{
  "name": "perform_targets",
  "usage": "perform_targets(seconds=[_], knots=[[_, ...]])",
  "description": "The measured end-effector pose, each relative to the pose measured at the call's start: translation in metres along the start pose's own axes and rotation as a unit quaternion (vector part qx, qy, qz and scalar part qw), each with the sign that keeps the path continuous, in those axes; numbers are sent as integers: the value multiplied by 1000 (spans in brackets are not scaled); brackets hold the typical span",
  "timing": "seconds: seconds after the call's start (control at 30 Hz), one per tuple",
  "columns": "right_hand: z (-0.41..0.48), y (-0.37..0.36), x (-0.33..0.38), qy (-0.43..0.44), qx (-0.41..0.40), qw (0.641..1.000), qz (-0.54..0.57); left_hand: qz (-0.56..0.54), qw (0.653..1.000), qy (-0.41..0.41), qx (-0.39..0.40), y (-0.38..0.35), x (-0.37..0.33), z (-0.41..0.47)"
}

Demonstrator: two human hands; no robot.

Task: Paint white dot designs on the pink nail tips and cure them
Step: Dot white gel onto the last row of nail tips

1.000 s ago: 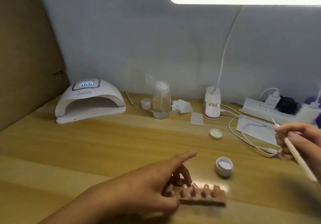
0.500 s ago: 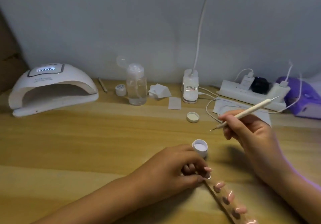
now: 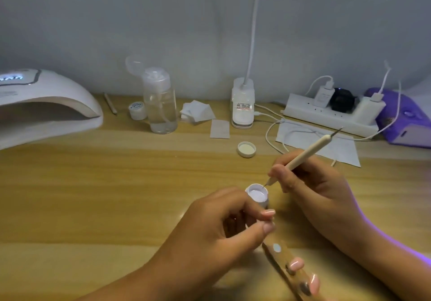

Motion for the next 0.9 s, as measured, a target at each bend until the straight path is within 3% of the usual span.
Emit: perform_targets(seconds=[0.27,0.43,0.53,0.6,0.9], knots=[[-4,-14,7,54,34,994,-87,114,981,-129,90,-21,-32,-14],[-4,-16,7,55,40,992,-108,115,984,-86,108,-47,4,-24],[-4,-12,6,43,30,996,-77,112,985,-41,127,-66,47,-31],[-3,-8,6,27,24,999,-35,118,982,-73,129,-64,50,-34],[-3,4,-14,-127,-9,981,144,33,989,-59,130,-41,11,-20]])
Point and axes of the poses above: each hand's wrist, its own z-axis towards the middle knuckle, its own y-axis out of the back of the hand, x = y × z, the point moved 10 cm from there along z, towards the middle knuckle, and after that the axes turned 11 degrees about -y, right-handed, at the moved point
